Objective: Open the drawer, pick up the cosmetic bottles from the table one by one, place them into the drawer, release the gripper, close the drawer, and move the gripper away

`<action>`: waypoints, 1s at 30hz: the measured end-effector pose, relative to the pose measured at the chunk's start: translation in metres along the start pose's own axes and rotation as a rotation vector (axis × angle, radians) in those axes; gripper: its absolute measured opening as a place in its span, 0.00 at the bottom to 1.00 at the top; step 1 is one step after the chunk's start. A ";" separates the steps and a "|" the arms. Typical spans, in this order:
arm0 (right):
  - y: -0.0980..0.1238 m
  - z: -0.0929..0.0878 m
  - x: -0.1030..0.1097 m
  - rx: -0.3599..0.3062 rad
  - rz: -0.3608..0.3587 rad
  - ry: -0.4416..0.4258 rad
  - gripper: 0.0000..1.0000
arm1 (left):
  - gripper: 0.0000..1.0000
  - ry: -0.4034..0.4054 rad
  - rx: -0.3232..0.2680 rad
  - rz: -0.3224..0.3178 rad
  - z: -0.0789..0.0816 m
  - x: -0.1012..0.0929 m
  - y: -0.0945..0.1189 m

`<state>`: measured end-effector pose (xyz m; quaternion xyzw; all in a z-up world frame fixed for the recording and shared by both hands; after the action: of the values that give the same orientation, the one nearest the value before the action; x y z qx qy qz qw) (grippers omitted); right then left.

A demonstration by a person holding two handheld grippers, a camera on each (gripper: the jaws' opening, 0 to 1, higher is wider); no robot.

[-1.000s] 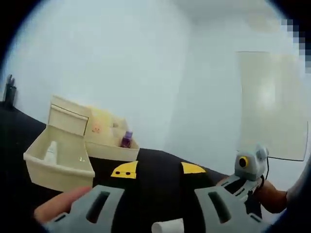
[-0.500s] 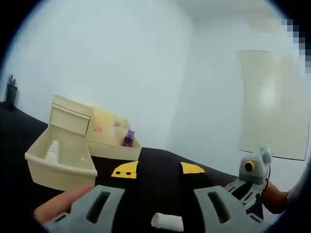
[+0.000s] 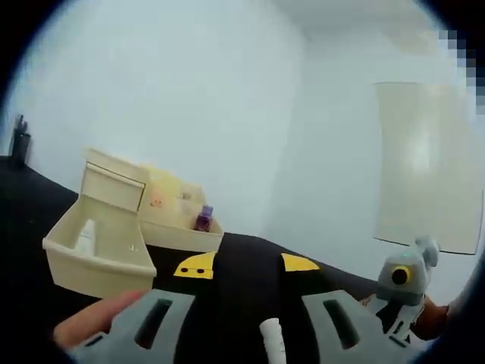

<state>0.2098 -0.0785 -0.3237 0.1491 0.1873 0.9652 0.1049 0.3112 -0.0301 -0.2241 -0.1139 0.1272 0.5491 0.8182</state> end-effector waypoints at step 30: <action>0.057 0.016 0.004 -0.315 -0.219 0.211 0.28 | 0.33 -0.426 0.375 0.142 -0.048 -0.022 0.043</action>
<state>0.2028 -0.1244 -0.2864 0.0079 0.0593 0.9757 0.2107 0.2592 -0.0486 -0.2641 0.1665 0.0596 0.5835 0.7926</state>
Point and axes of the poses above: the point that each gripper's makers call its tool centre point, and the gripper's own axes: y roughly backward along the fingers, x roughly to its left, z roughly out of its top, the point moved 1 cm from there along y, roughly backward along the fingers, and after that the axes turned 15 degrees about z, right-handed, at the moved point
